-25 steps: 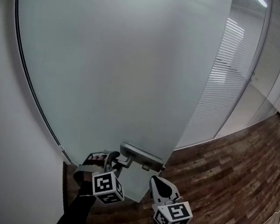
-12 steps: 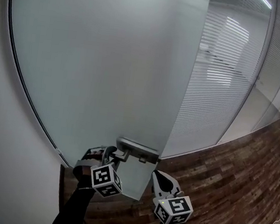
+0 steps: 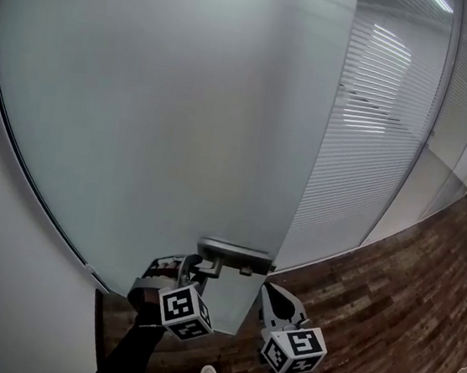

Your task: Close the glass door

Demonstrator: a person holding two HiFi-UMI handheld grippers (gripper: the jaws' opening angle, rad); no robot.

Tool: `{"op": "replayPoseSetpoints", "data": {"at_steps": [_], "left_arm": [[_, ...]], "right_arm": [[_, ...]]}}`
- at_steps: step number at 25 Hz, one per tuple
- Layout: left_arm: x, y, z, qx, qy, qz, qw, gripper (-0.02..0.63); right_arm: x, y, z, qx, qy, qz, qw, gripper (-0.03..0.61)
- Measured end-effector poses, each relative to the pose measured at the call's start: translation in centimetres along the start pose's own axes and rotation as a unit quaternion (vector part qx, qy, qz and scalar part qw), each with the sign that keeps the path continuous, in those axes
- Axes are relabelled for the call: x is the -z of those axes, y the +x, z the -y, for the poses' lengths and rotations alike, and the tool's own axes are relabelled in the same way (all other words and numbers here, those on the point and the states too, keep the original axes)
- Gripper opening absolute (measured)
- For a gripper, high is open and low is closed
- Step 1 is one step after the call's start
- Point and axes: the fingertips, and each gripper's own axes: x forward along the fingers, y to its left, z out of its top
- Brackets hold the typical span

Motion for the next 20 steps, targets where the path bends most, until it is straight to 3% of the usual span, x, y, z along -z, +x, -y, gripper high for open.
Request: {"op": "replayPoseSetpoints", "data": {"at_steps": [8,20], "left_arm": [[-1.0,4.2,-2.9,0.004,-0.008,0.009,0.9999,0.146],[-1.7,10.4,-8.3,-0.014,-0.019,-0.017,0.9996,0.141]], "right_arm": [[-0.5,4.9,3.2,0.038,0.011,0.005,0.999,-0.009],[-1.2,10.4,7.2,0.065,0.012,-0.001,0.998,-0.009]]}}
